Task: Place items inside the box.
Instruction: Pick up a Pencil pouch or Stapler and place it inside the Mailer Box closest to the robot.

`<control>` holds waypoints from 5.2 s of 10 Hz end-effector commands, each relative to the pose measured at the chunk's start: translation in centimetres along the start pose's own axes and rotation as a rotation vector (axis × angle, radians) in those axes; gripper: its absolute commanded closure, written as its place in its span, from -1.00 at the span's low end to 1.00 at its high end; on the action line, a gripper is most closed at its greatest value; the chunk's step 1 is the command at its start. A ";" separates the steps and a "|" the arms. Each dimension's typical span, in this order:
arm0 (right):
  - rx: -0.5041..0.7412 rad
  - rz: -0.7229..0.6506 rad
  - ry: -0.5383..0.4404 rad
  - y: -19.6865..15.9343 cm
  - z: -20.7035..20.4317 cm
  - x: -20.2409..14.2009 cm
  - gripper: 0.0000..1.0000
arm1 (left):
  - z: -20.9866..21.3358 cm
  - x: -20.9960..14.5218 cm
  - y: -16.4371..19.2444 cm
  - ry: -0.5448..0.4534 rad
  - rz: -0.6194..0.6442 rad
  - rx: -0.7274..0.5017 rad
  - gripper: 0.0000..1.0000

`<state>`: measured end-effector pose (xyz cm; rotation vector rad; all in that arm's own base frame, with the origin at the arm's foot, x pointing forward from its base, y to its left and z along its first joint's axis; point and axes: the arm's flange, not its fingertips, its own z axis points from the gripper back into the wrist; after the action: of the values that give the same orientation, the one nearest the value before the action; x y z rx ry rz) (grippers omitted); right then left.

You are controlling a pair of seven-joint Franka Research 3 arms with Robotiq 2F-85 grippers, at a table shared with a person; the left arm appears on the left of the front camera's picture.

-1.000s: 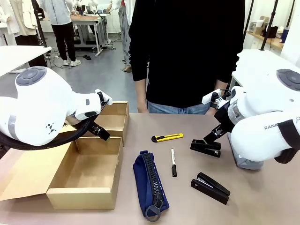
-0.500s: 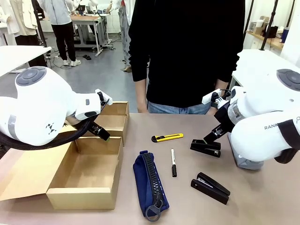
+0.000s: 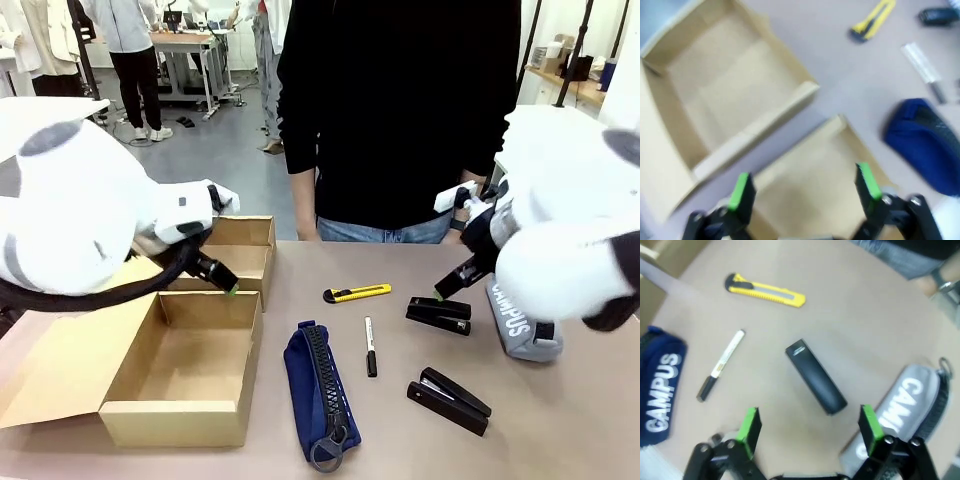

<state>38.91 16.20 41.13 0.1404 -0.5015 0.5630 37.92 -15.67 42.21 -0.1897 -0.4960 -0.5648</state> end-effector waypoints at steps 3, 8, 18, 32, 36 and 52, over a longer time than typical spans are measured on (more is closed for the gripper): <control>0.327 -0.379 0.012 -8.4 14.9 -2.0 -1.00 | 13.4 -3.9 1.7 -0.026 0.066 -0.364 -1.00; 0.597 -0.846 -0.360 -24.4 22.5 -18.8 -1.00 | 20.4 -15.4 24.9 -0.407 0.740 -0.708 -1.00; 0.650 -1.082 -0.432 -27.6 21.3 -26.9 -1.00 | 21.6 -20.9 27.2 -0.459 0.863 -0.731 -1.00; 0.532 -1.177 -0.429 -27.6 22.4 -34.3 -1.00 | 21.6 -20.9 27.2 -0.459 0.863 -0.731 -1.00; 0.541 -1.178 -0.405 -27.1 21.9 -34.8 -1.00 | 21.6 -20.9 27.2 -0.459 0.863 -0.731 -1.00; 0.592 -0.328 0.344 0.3 14.2 -9.4 -1.00 | 21.6 -20.9 27.2 -0.459 0.863 -0.731 -1.00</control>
<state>25.83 8.94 48.81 0.6573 0.0372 0.3690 29.33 23.21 49.33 -1.1807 -0.5559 0.2111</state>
